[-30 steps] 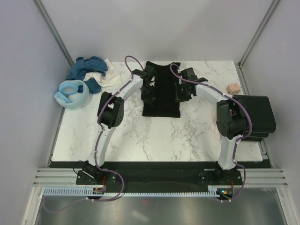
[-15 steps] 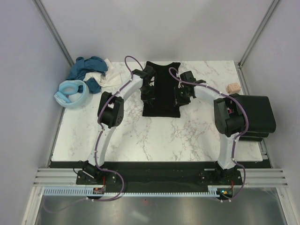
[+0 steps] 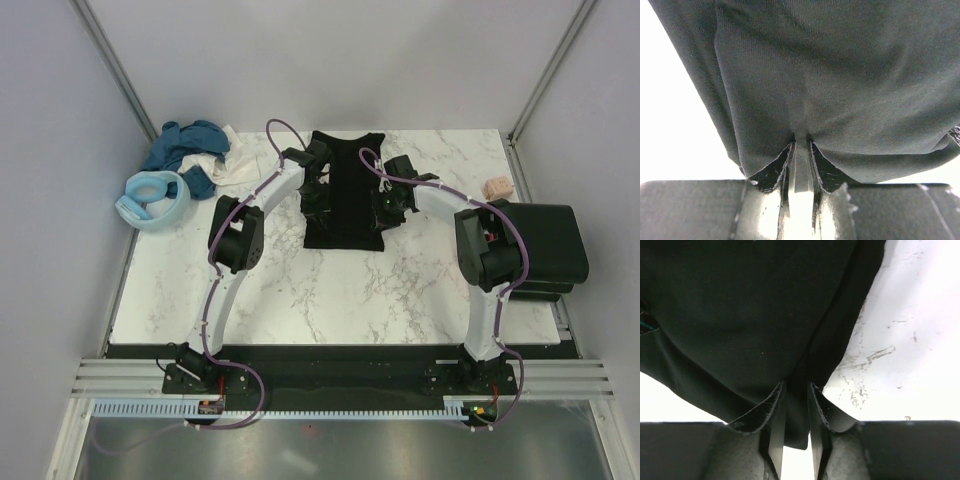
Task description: Fold and stack the t-shirts
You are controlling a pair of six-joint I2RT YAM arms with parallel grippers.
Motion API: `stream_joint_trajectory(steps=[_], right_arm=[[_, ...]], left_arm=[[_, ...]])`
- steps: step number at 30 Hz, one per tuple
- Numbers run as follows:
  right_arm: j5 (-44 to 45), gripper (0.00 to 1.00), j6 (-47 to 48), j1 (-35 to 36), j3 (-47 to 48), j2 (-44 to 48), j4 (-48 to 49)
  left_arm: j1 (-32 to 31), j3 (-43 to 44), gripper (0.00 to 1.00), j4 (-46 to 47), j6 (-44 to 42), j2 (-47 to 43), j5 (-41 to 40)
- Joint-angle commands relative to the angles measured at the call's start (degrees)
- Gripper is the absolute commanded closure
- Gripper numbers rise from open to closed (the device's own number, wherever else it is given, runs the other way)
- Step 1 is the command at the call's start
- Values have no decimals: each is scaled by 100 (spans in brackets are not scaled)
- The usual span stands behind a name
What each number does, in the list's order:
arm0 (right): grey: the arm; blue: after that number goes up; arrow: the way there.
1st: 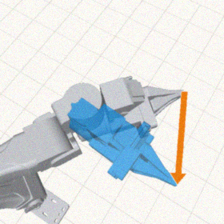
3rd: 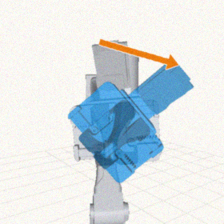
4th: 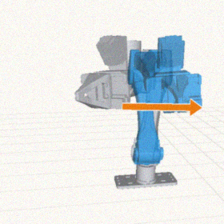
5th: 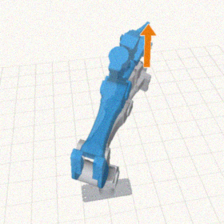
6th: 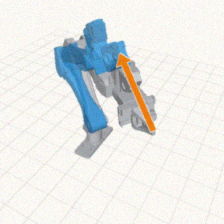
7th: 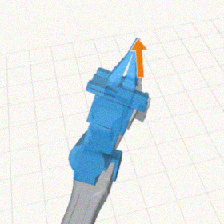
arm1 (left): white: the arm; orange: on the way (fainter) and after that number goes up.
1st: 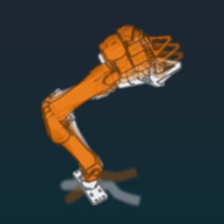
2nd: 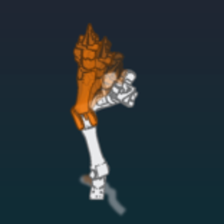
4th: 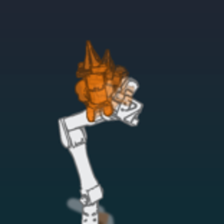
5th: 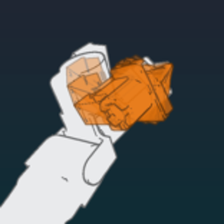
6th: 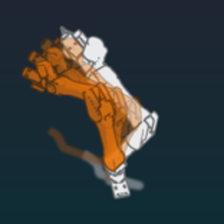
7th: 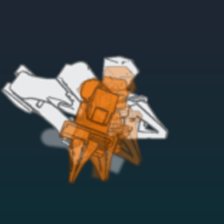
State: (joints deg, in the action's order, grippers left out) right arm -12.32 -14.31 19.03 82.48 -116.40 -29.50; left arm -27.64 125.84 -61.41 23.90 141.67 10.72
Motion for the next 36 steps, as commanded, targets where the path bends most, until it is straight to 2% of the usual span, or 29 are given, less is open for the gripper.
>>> stream_joint_trajectory(steps=[1,3,4,11,16,26,30,32,33,34,36], right_arm=[[-306,71,86,57,-21,-120,102],[-333,93,103,57,31,-146,32],[-307,100,86,57,14,-120,32],[650,100,33,57,-83,486,58],[1196,100,-28,49,-127,899,41],[1556,100,-151,31,-206,865,-205],[1749,100,-195,22,-223,812,-346],[1768,100,-213,13,-241,803,-416],[1768,97,-222,5,-241,812,-460],[1785,84,-222,5,-293,838,-469],[1864,77,-248,5,-381,960,-452]], left_arm=[[30,28,78,50,-245,124,-9],[30,37,78,59,-254,124,-9],[30,37,78,59,-246,116,-9],[30,37,79,50,-202,160,-35],[30,46,85,32,-105,186,-53],[30,19,90,-134,-131,309,-132],[30,11,90,-179,-158,344,-149],[30,19,86,-170,-175,335,-123],[30,28,83,-170,-175,327,-123],[30,54,80,-161,-184,318,-123],[30,90,78,-152,-193,274,-97]])
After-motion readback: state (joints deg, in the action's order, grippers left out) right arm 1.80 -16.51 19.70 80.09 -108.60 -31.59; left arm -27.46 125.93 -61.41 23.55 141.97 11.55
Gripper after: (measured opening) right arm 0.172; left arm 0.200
